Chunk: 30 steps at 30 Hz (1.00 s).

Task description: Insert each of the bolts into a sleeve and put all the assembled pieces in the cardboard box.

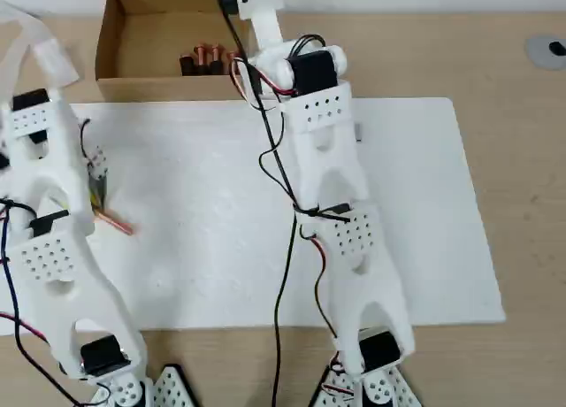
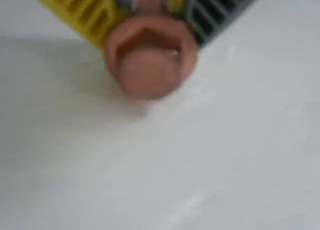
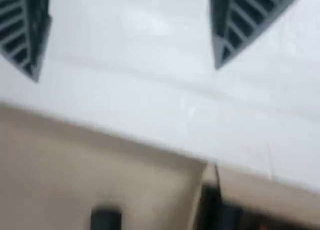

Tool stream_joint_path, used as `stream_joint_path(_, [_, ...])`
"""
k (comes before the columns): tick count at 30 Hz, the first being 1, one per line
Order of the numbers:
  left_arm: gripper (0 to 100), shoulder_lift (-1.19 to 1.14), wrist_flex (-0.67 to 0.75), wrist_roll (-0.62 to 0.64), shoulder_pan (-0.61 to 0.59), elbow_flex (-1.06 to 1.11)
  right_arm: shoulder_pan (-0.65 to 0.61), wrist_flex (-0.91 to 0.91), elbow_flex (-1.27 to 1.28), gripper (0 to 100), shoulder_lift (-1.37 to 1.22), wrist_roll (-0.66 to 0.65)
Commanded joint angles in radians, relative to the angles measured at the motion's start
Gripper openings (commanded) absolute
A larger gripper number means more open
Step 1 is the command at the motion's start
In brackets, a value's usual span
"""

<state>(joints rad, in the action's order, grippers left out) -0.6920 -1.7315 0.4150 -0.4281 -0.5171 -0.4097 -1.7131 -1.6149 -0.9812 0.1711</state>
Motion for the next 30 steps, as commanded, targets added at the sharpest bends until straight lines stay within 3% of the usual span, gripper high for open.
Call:
stream_joint_path(1, [0, 0.036, -0.023, -0.193, -0.032, -0.187, 0.005, -0.025, -0.051, 26.1, 0.038, 0.032])
stream_joint_path(9, [1, 0.275, -0.021, -0.336, -0.012, -0.239, 0.070, 0.152, 0.091, 26.0, -0.008, 0.023])
stream_joint_path(13, [1, 0.326, -0.021, -0.359, 0.002, -0.224, 0.105, 0.344, 0.214, 26.1, -0.059, -0.040])
stream_joint_path(22, [1, 0.384, -0.020, -0.384, -0.011, -0.232, 0.114, 0.807, 0.248, 26.3, -0.213, -0.040])
stream_joint_path(30, [1, 0.452, -0.020, -0.382, -0.014, -0.224, 0.116, 1.010, 0.248, 29.1, -0.354, -0.040])
